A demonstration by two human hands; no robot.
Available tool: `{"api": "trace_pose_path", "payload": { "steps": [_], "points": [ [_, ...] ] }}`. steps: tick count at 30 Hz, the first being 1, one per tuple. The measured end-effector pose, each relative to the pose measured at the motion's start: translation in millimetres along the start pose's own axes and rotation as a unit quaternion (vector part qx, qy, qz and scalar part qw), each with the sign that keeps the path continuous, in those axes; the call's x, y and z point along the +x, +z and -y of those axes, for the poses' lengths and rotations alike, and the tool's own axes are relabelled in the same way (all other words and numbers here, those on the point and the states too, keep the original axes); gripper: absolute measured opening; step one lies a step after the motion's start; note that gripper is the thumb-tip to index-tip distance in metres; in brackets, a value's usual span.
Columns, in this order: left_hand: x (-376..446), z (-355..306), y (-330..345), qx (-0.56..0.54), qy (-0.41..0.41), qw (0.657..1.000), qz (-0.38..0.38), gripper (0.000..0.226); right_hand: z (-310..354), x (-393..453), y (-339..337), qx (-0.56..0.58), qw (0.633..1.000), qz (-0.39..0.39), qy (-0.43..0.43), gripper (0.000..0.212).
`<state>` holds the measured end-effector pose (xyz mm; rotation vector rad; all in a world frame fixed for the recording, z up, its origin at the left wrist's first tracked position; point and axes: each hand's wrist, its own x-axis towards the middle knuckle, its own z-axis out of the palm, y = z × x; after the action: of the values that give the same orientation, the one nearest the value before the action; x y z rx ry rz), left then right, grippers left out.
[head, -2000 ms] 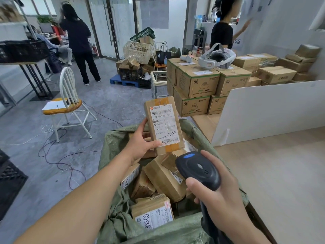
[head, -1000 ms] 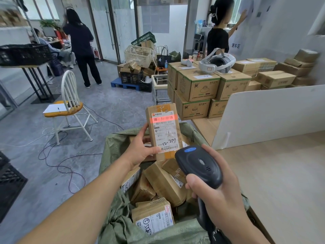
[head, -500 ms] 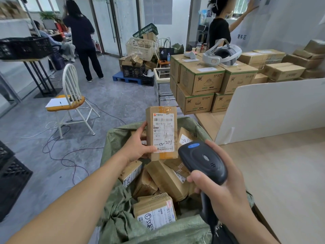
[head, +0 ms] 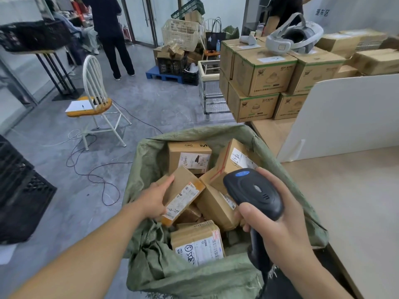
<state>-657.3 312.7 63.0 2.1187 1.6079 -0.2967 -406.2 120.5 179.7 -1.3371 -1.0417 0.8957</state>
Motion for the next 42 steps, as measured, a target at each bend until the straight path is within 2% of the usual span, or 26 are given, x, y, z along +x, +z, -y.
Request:
{"api": "trace_pose_path", "payload": {
  "steps": [5,11,14,16,18,29,31,36,42],
  "points": [
    [-3,20,10,0.163,-0.050,0.982,0.087,0.107,-4,1,0,0.006,1.000,0.003,0.016,0.070],
    [0,26,20,0.188,-0.106,0.971,0.101,0.094,-8,1,-2,0.008,1.000,0.005,0.018,0.072],
    [0,32,25,0.252,-0.120,0.954,0.109,0.077,-11,0,-8,0.006,1.000,-0.008,0.019,0.071],
    [0,30,34,0.267,-0.116,0.950,0.110,0.056,-11,-1,-12,0.005,1.000,-0.014,0.019,0.071],
    [2,26,39,0.264,-0.105,0.954,0.098,0.041,-12,-2,-15,0.002,1.000,-0.019,0.018,0.072],
    [4,-25,12,0.222,-0.055,0.973,0.021,0.004,1,-20,-31,0.011,0.999,-0.043,0.014,0.073],
    [3,-46,5,0.208,-0.043,0.977,-0.006,0.013,5,-29,-41,0.015,0.998,-0.060,0.015,0.077],
    [-7,-121,-13,0.141,0.016,0.986,-0.084,0.014,22,-57,-73,0.019,0.992,-0.126,-0.011,0.081],
    [-53,-216,-22,0.129,0.122,0.973,-0.149,0.025,45,-124,-121,-0.016,0.981,-0.187,-0.047,0.087]
  ]
}}
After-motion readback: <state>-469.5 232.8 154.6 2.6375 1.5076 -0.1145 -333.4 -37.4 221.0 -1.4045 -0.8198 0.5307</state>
